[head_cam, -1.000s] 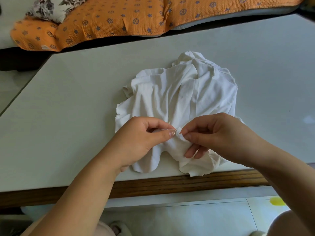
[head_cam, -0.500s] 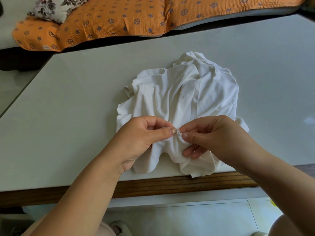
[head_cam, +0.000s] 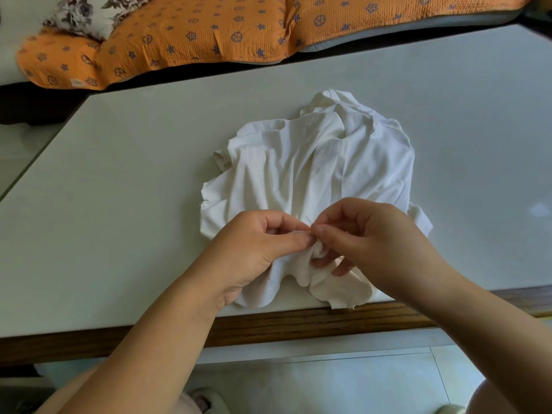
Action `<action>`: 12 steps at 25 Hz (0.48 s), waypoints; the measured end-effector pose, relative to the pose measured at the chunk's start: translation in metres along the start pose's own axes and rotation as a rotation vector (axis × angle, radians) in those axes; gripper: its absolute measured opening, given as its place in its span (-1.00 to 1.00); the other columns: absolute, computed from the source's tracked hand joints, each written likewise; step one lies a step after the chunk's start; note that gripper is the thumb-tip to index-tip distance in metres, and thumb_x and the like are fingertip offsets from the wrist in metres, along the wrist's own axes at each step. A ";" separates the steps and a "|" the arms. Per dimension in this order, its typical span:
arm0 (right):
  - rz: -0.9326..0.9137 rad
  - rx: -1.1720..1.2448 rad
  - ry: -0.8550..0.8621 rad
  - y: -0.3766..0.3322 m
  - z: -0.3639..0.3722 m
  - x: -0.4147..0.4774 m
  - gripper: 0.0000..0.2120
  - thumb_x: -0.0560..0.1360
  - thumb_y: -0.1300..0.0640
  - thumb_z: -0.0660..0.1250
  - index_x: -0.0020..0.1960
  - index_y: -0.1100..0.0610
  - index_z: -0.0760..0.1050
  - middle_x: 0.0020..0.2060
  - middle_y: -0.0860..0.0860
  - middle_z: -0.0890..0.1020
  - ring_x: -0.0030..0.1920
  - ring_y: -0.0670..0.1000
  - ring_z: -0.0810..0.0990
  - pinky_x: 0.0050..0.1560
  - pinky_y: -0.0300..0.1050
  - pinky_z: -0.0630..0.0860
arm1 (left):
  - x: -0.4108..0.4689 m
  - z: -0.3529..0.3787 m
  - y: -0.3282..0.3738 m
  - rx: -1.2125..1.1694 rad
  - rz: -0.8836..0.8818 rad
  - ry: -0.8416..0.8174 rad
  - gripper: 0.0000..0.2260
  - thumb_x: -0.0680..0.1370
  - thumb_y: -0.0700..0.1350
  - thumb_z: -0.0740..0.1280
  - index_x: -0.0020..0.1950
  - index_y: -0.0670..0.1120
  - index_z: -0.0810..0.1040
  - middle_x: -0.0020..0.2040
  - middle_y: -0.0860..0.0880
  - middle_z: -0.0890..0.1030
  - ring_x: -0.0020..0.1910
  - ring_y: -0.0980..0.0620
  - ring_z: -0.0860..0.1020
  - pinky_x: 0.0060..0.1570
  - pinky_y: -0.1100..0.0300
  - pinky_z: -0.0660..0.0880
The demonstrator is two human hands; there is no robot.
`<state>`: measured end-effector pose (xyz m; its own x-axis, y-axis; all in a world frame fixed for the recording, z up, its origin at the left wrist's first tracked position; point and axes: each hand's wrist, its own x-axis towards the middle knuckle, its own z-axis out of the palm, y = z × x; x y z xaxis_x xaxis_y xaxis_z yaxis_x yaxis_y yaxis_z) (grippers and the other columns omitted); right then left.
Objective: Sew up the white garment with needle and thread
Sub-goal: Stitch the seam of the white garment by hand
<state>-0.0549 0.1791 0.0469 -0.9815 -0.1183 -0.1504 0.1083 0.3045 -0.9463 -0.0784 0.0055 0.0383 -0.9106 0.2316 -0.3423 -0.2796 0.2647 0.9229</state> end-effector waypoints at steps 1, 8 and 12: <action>-0.008 -0.034 0.051 0.001 -0.001 0.002 -0.91 0.56 0.14 0.35 -0.12 0.07 0.59 -0.35 -0.06 0.69 -0.42 -0.16 0.63 -0.39 -0.30 0.54 | 0.000 0.000 0.000 0.012 0.001 0.006 -0.80 0.33 -0.01 0.51 -0.11 -0.05 0.71 -0.11 -0.05 0.72 0.01 0.05 0.67 0.13 0.18 0.53; 0.122 0.691 0.126 -0.003 -0.026 0.021 -0.90 0.66 0.21 0.16 -0.01 0.17 0.42 -0.22 0.09 0.71 -0.46 0.00 0.58 -0.53 -0.26 0.42 | -0.003 -0.001 0.005 -0.072 -0.014 0.005 -0.97 0.48 -0.19 0.43 -0.16 -0.10 0.62 -0.38 0.12 0.59 -0.40 0.29 0.52 -0.42 0.47 0.37; 0.178 0.899 0.102 -0.002 -0.030 0.024 -0.89 0.63 0.26 0.17 -0.06 0.19 0.42 -0.34 0.09 0.61 -0.29 0.05 0.71 -0.40 -0.24 0.58 | -0.003 -0.004 0.007 -0.134 -0.020 -0.006 -0.96 0.47 -0.20 0.42 -0.18 -0.10 0.60 -0.37 0.08 0.59 -0.38 0.23 0.53 -0.40 0.41 0.40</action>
<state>-0.0836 0.2040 0.0534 -0.9431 -0.0437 -0.3297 0.2993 -0.5440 -0.7839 -0.0782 0.0031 0.0461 -0.9029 0.2333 -0.3611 -0.3358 0.1419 0.9312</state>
